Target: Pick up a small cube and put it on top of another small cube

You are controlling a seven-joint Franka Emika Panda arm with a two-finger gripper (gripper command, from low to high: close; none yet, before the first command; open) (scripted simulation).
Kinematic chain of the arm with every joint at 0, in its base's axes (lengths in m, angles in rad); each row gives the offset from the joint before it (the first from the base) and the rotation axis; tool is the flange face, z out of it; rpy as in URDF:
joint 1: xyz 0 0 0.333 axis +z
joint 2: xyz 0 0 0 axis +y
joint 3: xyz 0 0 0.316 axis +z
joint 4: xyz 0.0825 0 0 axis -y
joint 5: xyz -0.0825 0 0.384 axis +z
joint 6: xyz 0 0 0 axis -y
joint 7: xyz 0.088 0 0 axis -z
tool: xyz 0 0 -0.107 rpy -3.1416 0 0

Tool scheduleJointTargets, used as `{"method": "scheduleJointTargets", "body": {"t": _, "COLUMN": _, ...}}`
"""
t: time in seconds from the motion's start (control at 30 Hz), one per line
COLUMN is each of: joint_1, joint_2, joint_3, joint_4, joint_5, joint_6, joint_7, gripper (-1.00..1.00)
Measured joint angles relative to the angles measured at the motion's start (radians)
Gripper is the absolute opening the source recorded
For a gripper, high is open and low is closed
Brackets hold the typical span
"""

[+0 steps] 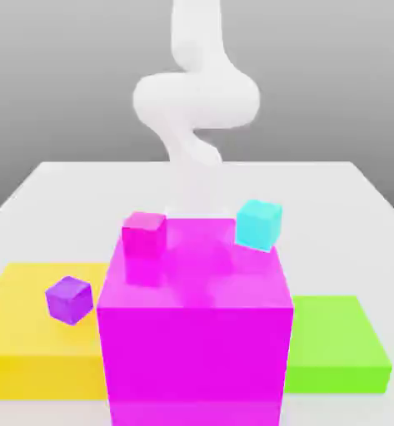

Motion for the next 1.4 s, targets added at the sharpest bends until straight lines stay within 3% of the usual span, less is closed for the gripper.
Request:
{"method": "scheduleJointTargets", "body": {"t": 0.33, "joint_1": -0.043, "joint_2": 0.367, "joint_3": -0.099, "joint_4": 0.095, "joint_5": -0.013, "joint_6": 0.054, "joint_7": -0.078, "gripper": 0.0}}
{"method": "scheduleJointTargets", "body": {"t": 0.63, "joint_1": -0.112, "joint_2": 0.695, "joint_3": -0.182, "joint_4": 0.179, "joint_5": 0.05, "joint_6": 0.101, "joint_7": -0.199, "gripper": 0.0}}
{"method": "scheduleJointTargets", "body": {"t": 1.1, "joint_1": -0.302, "joint_2": 1.212, "joint_3": -0.19, "joint_4": 0.313, "joint_5": 0.18, "joint_6": 0.168, "joint_7": -0.405, "gripper": 0.0}}
{"method": "scheduleJointTargets", "body": {"t": 1.23, "joint_1": -0.342, "joint_2": 1.357, "joint_3": -0.163, "joint_4": 0.349, "joint_5": 0.21, "joint_6": 0.247, "joint_7": -0.437, "gripper": 0.0}}
{"method": "scheduleJointTargets", "body": {"t": 1.27, "joint_1": -0.347, "joint_2": 1.385, "joint_3": -0.156, "joint_4": 0.356, "joint_5": 0.217, "joint_6": 0.267, "joint_7": -0.442, "gripper": -1.0}}
{"method": "scheduleJointTargets", "body": {"t": 1.4, "joint_1": -0.347, "joint_2": 1.385, "joint_3": -0.156, "joint_4": 0.356, "joint_5": 0.219, "joint_6": 0.266, "joint_7": -0.443, "gripper": -1.0}}
